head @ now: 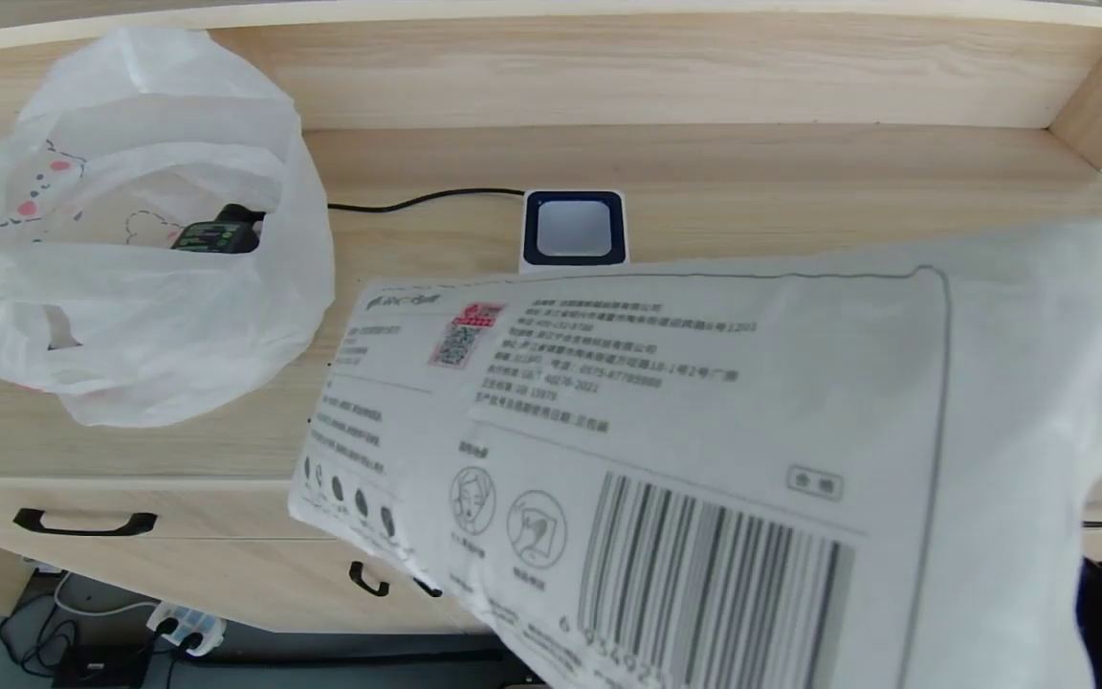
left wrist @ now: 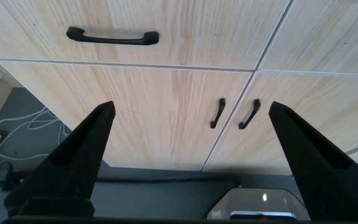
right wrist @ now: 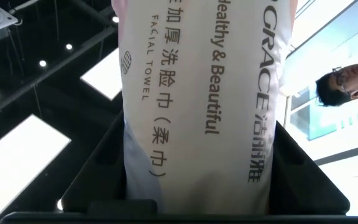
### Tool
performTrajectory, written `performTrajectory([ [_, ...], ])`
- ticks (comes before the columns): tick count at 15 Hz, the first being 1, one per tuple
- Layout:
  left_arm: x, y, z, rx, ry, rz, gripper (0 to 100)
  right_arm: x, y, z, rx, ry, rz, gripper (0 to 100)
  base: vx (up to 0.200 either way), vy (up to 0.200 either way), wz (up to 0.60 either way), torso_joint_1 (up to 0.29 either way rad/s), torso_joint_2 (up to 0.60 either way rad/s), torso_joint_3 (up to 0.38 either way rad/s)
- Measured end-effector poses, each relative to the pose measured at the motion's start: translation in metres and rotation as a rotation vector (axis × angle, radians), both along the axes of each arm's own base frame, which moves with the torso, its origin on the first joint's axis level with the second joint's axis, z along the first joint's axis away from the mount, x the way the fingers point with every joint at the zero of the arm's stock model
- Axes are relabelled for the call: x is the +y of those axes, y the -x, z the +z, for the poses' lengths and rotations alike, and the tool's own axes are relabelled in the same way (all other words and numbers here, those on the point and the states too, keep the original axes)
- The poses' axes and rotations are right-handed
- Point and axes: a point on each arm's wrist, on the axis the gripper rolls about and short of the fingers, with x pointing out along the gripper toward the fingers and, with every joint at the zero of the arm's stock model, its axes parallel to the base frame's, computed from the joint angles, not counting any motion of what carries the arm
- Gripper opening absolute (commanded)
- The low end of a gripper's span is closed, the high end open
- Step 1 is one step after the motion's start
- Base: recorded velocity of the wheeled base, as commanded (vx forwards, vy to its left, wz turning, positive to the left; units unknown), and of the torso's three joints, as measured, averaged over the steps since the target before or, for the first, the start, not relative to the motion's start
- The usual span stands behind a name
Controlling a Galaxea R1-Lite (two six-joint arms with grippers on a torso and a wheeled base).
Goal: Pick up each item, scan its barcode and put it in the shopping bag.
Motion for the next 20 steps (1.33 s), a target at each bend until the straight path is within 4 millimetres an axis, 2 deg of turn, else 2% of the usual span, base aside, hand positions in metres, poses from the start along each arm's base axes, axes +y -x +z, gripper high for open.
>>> performTrajectory([
  [8, 0.0, 0.0, 0.0, 0.001, 0.001, 0.0, 100, -0.001, -0.005, 0.007, 0.067, -0.037, 0.018, 0, 0.0, 0.0, 0.0, 0.0, 0.0, 0.0],
  [11, 0.0, 0.0, 0.0, 0.002, 0.004, 0.0, 100, -0.001, -0.005, 0.014, -0.087, -0.042, -0.043, 0, 0.0, 0.0, 0.0, 0.0, 0.0, 0.0],
  [12, 0.0, 0.0, 0.0, 0.002, 0.004, 0.001, 100, -0.001, -0.005, 0.017, -0.203, -0.031, -0.095, 0, 0.0, 0.0, 0.0, 0.0, 0.0, 0.0],
  [15, 0.0, 0.0, 0.0, 0.002, 0.004, 0.001, 100, -0.003, -0.012, 0.024, -0.723, 0.035, -0.356, 0, 0.0, 0.0, 0.0, 0.0, 0.0, 0.0],
  [17, 0.0, 0.0, 0.0, 0.002, -0.001, 0.0, 100, -0.012, -0.029, 0.023, -1.03, 0.115, -0.512, 0, 0.0, 0.0, 0.0, 0.0, 0.0, 0.0],
  [20, 0.0, 0.0, 0.0, 0.001, -0.024, -0.003, 100, -0.036, -0.06, 0.009, -1.353, 0.304, -0.704, 0, 0.0, 0.0, 0.0, 0.0, 0.0, 0.0],
])
